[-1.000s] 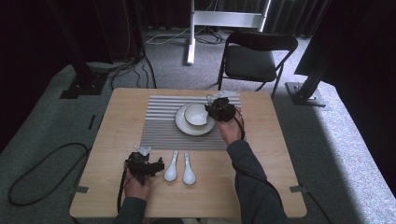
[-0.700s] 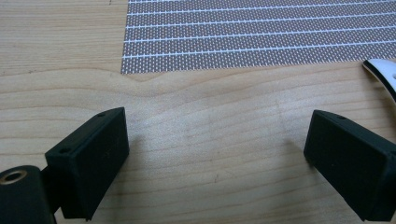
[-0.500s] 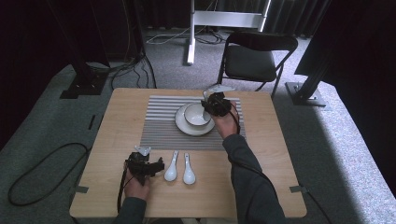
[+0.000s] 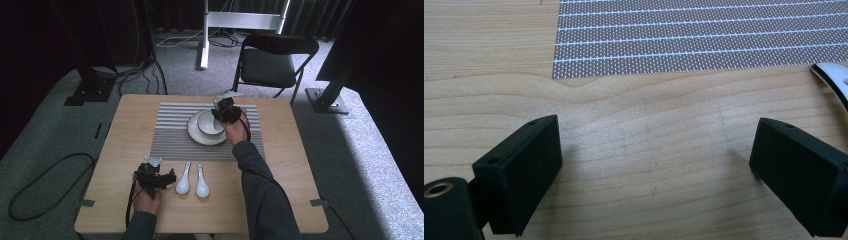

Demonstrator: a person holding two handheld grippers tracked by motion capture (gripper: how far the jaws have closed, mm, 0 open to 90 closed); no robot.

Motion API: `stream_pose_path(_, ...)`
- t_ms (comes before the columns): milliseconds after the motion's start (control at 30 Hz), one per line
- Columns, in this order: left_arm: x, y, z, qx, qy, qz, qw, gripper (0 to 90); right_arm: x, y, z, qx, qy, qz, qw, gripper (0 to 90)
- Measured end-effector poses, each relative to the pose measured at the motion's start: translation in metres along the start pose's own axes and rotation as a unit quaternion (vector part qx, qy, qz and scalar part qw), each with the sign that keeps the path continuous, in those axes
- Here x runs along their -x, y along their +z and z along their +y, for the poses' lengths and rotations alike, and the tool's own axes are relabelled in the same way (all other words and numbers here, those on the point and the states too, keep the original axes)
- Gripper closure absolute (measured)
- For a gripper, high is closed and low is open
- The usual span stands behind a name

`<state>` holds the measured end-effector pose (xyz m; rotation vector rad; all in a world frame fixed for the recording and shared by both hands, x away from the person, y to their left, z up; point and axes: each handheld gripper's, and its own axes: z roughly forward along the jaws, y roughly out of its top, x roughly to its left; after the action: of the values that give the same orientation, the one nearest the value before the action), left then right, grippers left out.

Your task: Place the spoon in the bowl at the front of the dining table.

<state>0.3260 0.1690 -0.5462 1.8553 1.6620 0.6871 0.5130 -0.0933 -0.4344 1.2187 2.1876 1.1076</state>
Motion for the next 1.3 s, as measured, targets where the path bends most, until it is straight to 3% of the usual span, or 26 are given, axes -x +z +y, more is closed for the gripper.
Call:
stream_pose_path(300,0.000,0.000,0.000,0.000,0.001,0.000,1.0000,6.9,-0.004,0.018,-0.002,-0.027,-0.011,-0.002,0.9996,74.5)
stream_pose_path(633,0.000,0.000,0.000,0.000,0.001,0.000,1.0000,6.9,-0.005,0.033,-0.008,-0.050,-0.007,-0.011,0.9987,74.4)
stream_pose_path(800,0.000,0.000,0.000,0.000,0.001,0.000,1.0000,6.9,-0.009,0.037,-0.008,-0.050,-0.010,-0.009,0.9986,74.1)
stream_pose_path(1000,0.000,0.000,0.000,0.000,0.002,0.000,1.0000,6.9,-0.011,0.041,-0.008,-0.052,0.001,-0.009,0.9986,73.6)
stream_pose_path(1033,0.000,0.000,0.000,0.000,0.001,0.000,1.0000,6.9,-0.009,0.044,-0.009,-0.054,0.017,-0.005,0.9984,73.8)
stream_pose_path(1167,0.000,0.000,0.000,0.000,0.002,0.000,1.0000,6.9,-0.009,0.047,-0.009,-0.057,0.026,-0.003,0.9980,73.6)
stream_pose_path(1300,0.000,0.000,0.000,0.000,0.001,0.000,1.0000,6.9,-0.012,0.052,-0.008,-0.070,0.017,-0.006,0.9974,73.1)
